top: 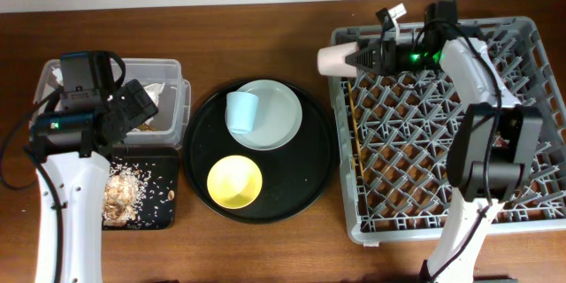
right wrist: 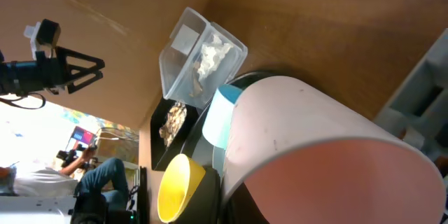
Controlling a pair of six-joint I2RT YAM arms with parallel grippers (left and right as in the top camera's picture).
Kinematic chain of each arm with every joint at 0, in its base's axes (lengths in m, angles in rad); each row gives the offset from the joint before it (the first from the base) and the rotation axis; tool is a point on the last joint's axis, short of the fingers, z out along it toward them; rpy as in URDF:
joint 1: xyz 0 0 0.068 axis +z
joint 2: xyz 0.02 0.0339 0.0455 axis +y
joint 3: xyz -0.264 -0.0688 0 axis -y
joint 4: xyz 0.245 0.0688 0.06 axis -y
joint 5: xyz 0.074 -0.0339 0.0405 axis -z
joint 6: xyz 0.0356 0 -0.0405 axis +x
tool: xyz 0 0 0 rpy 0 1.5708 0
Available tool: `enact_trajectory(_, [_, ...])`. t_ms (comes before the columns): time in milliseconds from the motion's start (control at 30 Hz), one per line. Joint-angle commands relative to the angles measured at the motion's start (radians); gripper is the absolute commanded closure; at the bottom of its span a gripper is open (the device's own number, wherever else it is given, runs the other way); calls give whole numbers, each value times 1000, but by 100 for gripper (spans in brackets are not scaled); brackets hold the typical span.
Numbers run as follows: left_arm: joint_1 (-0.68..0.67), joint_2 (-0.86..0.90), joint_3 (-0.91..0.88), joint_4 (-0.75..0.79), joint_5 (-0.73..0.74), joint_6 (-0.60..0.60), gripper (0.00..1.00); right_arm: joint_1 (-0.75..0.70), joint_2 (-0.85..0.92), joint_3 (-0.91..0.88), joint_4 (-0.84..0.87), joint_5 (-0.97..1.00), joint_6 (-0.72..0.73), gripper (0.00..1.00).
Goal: Sort waste into correct bins and load items into the dishwasher rack
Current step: 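Place the pink cup upside down in the rack's back corner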
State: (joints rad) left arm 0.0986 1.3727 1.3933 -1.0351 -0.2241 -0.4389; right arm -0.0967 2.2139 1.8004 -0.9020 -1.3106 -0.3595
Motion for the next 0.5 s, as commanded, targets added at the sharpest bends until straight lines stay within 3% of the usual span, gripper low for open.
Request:
enact_trajectory(0, [3, -6, 13, 1, 0, -10, 1, 2, 15, -6, 0, -31, -39, 96])
enact_trajectory(133, [3, -6, 13, 1, 0, -10, 1, 3, 16, -28, -3, 66, -82, 96])
enact_trajectory(267, [3, -6, 13, 1, 0, -10, 1, 11, 17, -28, 37, 15, -81, 96])
enact_trajectory(467, [3, -6, 13, 1, 0, -10, 1, -23, 18, -28, -68, 262, -82, 95])
